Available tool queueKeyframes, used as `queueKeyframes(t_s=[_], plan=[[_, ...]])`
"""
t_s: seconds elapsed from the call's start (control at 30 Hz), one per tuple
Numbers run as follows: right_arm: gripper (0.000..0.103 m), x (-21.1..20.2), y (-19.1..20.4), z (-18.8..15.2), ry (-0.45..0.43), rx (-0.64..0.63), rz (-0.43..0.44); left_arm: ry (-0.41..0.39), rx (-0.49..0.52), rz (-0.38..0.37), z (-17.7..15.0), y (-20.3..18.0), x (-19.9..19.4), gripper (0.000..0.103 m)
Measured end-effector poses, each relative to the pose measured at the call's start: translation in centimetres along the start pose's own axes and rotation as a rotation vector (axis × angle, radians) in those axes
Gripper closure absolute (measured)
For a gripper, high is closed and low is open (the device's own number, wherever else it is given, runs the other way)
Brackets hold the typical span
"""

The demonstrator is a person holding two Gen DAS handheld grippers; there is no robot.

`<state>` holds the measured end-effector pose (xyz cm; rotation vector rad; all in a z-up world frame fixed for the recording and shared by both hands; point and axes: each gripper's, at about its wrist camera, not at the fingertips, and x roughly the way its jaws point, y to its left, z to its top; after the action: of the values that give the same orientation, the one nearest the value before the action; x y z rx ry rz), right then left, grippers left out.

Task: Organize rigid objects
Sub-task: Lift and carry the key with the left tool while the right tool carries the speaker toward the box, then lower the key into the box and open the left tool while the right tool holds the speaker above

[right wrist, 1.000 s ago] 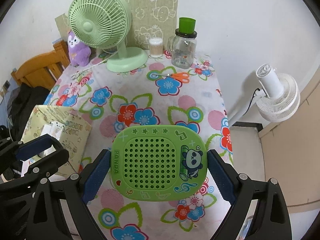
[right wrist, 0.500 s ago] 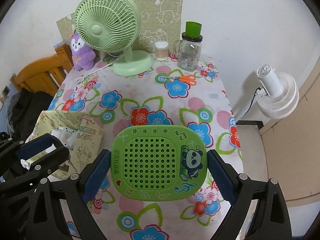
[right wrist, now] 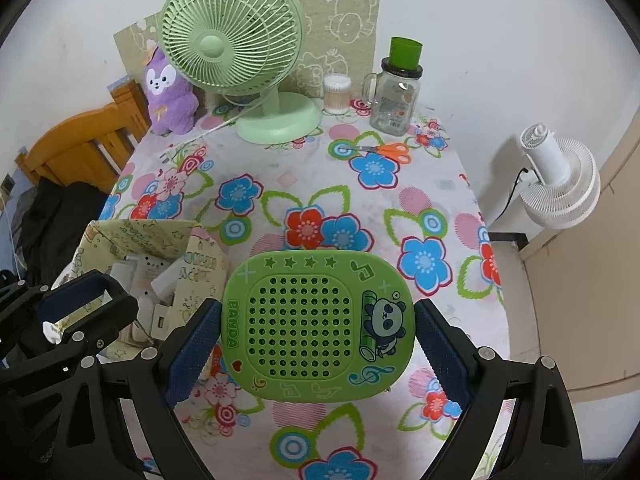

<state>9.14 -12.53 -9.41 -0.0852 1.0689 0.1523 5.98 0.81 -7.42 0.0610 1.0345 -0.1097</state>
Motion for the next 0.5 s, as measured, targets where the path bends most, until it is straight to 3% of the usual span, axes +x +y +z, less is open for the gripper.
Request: queueKeyframes(t_s=[0.5], plan=[[0.008,2.4,5.7,0.1,0.051,-0.051,0.039,0.101,-0.060,0.017,-2.1,5.4,3.5,0.072]])
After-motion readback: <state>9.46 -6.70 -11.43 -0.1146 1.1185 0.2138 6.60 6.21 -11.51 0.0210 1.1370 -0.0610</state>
